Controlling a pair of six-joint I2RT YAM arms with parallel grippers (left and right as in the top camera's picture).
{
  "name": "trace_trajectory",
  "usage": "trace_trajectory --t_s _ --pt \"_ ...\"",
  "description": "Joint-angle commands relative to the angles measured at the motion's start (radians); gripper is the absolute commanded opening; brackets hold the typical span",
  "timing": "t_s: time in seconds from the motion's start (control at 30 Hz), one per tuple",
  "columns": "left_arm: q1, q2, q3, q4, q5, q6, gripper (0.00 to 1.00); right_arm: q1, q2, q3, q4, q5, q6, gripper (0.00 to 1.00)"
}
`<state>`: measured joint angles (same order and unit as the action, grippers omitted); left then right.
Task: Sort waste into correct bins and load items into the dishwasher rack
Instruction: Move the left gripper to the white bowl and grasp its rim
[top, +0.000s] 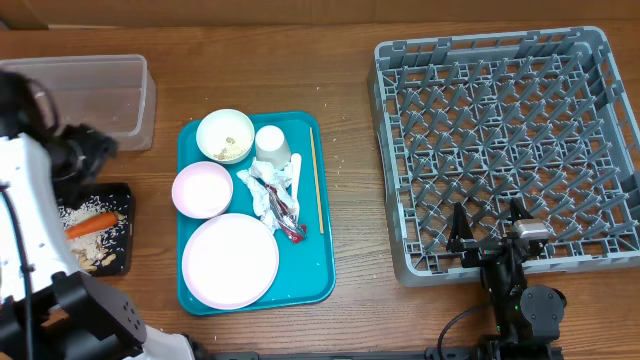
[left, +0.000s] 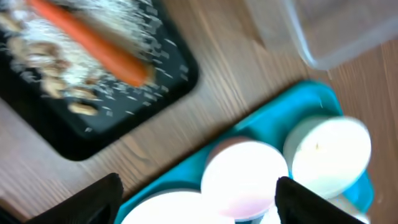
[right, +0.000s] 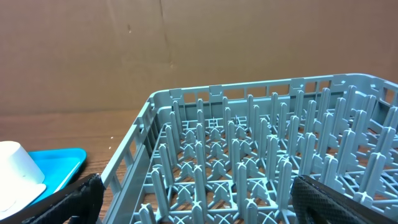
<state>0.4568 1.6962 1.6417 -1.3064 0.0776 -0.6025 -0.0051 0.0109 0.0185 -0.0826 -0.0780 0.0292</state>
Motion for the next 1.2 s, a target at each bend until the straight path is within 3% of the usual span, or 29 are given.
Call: trace_trajectory --t_s 0.0,0.13,0.23,0.57,1.17 --pt "-0.095 -0.011 0.022 -0.003 0.035 0.102 0.82 -0.001 -0.008 -0.010 0.003 0.006 -0.003 1.00" --pt "-0.223 -0.011 0.021 0.006 0.036 0.069 0.86 -0.001 -0.008 -0.010 0.003 0.006 -0.003 1.00" --pt "-0.303 -0.002 0.021 0.042 0.035 0.002 1.00 -0.001 -0.008 -0.010 0.003 0.006 -0.003 1.00" --pt "-0.412 0.166 0.021 0.282 0.009 -0.003 1.00 -0.001 -0.008 -0.010 0.003 0.006 -0.003 1.00" --pt "-0.409 0.402 0.021 0.324 -0.045 0.050 0.89 -0.001 -0.008 -0.010 0.003 0.006 -0.003 1.00"
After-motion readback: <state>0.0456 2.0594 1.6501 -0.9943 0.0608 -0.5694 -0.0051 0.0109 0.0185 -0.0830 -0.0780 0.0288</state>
